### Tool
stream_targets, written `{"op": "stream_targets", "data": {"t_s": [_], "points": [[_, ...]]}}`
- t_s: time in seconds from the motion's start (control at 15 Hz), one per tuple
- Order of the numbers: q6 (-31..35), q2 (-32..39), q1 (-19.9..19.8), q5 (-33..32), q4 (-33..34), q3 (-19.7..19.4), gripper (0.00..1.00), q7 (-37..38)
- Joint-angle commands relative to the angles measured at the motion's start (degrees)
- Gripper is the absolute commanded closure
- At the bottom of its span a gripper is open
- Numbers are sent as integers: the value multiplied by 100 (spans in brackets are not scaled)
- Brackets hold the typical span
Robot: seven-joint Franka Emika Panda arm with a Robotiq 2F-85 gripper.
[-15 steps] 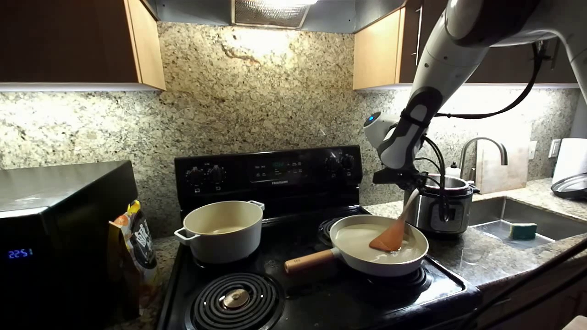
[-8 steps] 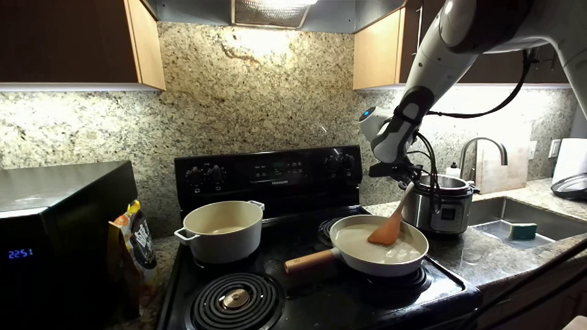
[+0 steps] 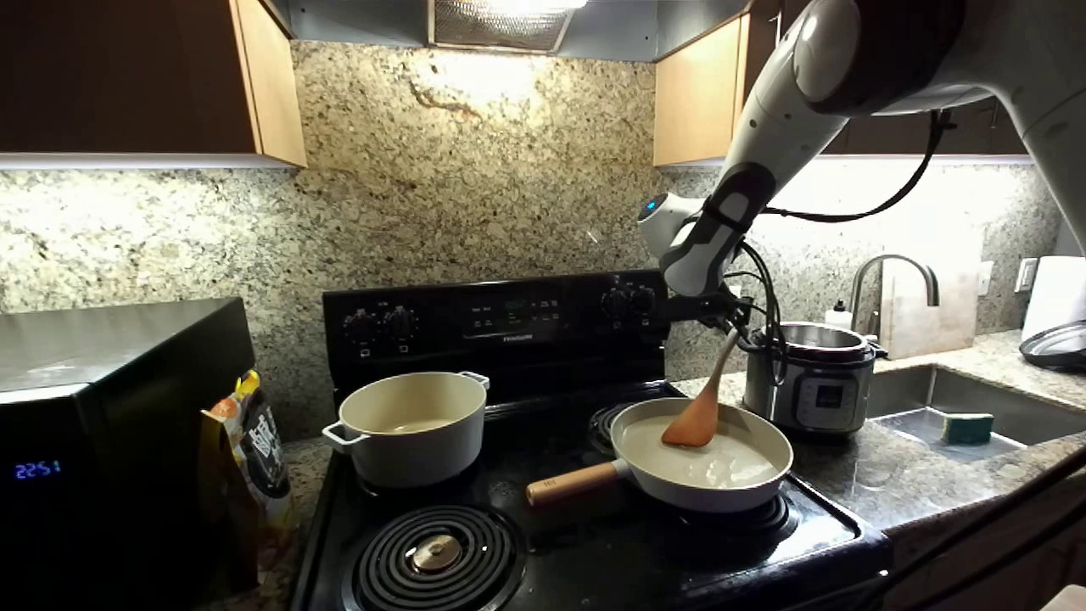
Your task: Stir the water in the pan with the spatula
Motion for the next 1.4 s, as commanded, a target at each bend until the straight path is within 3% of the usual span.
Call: {"op": "stream_targets", "data": {"t_s": [0.0,0.6,1.33], "points": [[-193,41,153,110,186,46,93,-341],[-70,-40,380,-83,-44,26,93,-199],[212,-209,490,-414,-902,26,93,36]]}}
